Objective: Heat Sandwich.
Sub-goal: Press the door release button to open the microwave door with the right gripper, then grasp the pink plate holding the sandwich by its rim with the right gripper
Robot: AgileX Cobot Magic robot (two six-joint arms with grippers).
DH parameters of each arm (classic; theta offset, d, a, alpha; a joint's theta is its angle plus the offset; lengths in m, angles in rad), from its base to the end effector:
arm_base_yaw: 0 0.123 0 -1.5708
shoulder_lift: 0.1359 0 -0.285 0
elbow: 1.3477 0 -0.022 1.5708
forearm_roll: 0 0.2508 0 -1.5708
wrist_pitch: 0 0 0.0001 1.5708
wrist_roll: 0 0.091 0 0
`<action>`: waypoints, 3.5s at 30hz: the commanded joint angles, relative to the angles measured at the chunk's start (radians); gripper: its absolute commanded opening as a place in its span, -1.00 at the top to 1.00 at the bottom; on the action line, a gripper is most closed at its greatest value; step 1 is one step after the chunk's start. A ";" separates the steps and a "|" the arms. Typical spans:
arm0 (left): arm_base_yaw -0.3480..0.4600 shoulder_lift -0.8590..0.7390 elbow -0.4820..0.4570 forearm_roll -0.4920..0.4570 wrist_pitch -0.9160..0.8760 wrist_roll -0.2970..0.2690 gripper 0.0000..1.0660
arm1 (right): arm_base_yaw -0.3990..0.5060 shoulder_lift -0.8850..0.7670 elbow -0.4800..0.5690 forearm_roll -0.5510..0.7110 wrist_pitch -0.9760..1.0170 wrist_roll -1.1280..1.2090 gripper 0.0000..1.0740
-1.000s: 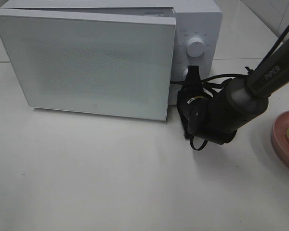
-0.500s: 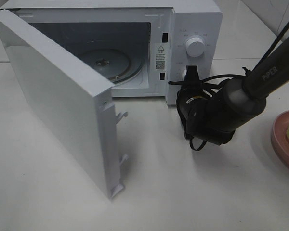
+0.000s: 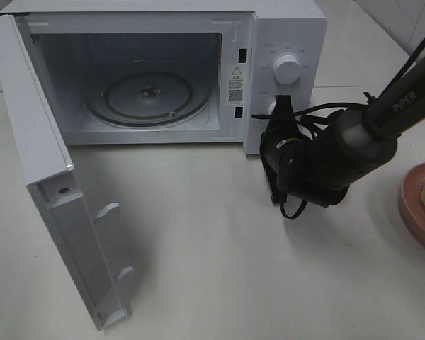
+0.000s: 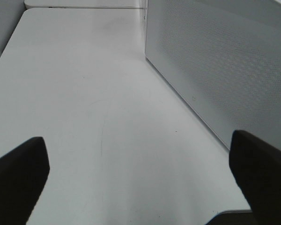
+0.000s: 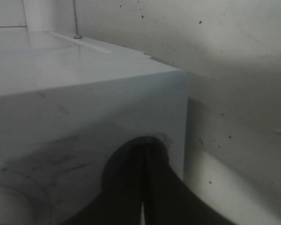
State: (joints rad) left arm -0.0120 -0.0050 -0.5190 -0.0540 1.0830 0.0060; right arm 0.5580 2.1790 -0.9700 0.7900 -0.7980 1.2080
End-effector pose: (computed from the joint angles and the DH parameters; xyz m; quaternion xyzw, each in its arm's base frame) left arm -0.0089 -0.0042 0.2808 0.0093 0.8524 -0.0285 0.5220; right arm 0.3558 0.1676 0.0789 0.5984 0.5891 0.3740 0.3937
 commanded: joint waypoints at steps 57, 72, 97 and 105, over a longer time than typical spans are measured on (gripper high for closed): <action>0.001 -0.016 0.003 -0.003 -0.013 0.001 -0.88 | -0.023 -0.639 0.307 -0.279 0.989 -1.393 0.80; 0.001 -0.016 0.003 -0.003 -0.013 0.001 -0.88 | -0.023 -0.703 0.163 -0.583 1.450 -1.421 0.37; 0.001 -0.016 0.003 -0.003 -0.013 0.001 -0.88 | -0.145 -0.718 0.104 -0.758 1.683 -1.208 -0.69; 0.001 -0.016 0.003 -0.003 -0.013 0.001 -0.88 | -0.247 -0.717 0.104 -0.882 1.688 -1.168 -0.65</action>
State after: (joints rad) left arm -0.0120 -0.0050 -0.5190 -0.0540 1.0830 0.0060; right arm 0.3190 1.4640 -0.8610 -0.0740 0.8820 0.0290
